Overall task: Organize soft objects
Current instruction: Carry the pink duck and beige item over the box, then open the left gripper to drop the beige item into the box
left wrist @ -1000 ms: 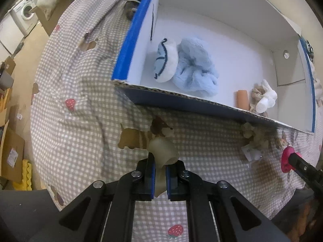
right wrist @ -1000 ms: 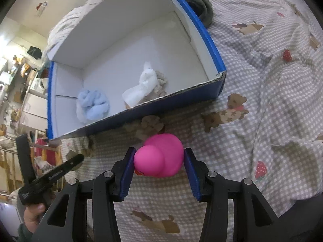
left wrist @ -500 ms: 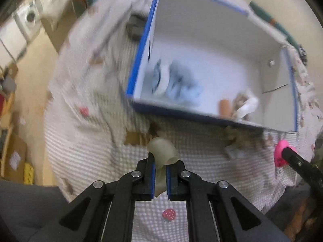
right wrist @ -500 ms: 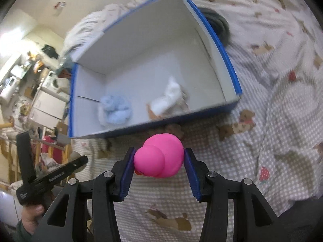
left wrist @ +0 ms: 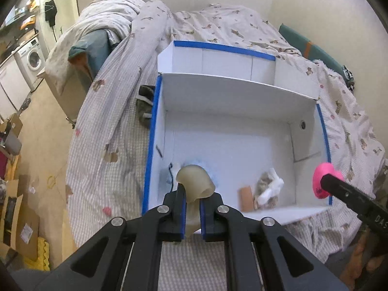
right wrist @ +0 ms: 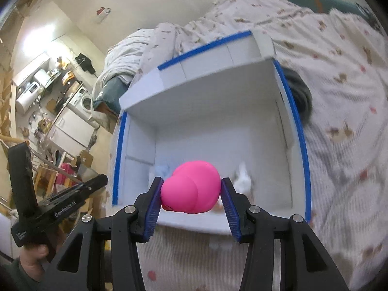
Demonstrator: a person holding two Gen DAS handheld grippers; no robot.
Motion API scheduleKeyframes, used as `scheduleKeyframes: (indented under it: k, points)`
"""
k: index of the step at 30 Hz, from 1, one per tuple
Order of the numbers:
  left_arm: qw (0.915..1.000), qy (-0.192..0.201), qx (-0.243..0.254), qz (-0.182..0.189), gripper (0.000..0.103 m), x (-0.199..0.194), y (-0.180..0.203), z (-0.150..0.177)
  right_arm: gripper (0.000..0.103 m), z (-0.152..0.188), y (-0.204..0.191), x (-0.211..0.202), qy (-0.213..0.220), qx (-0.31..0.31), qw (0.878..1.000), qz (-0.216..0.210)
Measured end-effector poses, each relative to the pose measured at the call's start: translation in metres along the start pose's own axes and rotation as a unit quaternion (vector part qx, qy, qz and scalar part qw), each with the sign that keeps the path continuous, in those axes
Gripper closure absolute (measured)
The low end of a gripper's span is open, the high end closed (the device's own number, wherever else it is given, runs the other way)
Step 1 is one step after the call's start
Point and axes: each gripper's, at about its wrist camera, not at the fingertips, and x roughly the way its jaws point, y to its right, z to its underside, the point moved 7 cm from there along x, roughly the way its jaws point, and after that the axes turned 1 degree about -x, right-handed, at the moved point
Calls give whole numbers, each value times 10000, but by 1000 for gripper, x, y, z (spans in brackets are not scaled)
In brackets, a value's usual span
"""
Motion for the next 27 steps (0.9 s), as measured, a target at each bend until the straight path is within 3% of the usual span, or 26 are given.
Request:
scheduleKeyframes:
  k: [5,13,19,24,26,27]
  points:
    - [9998,-186,85,-67,95,38,13,-10,53,-21,10,30,10,-77,9999,114]
    - [9978,-305,497,-318,94,81,40,-22,53,-6,34,67,-338,58,9992,185]
    - [9965,-554,557,-287,94,111,45,-16,53,-8,39,76,-409,73,9988,242]
    - [9958,-612,559,-380,75,119,43,-12,53,-9,44,77,-415,202,9986,260]
    - [9958,-594,544,-432,49,118,41,-11,53,-9,43,78,-430,234,9985,247]
    - [9960,-528,508,-505,47,116,39,-11,53,-9,44,79,-438,260,9984,227]
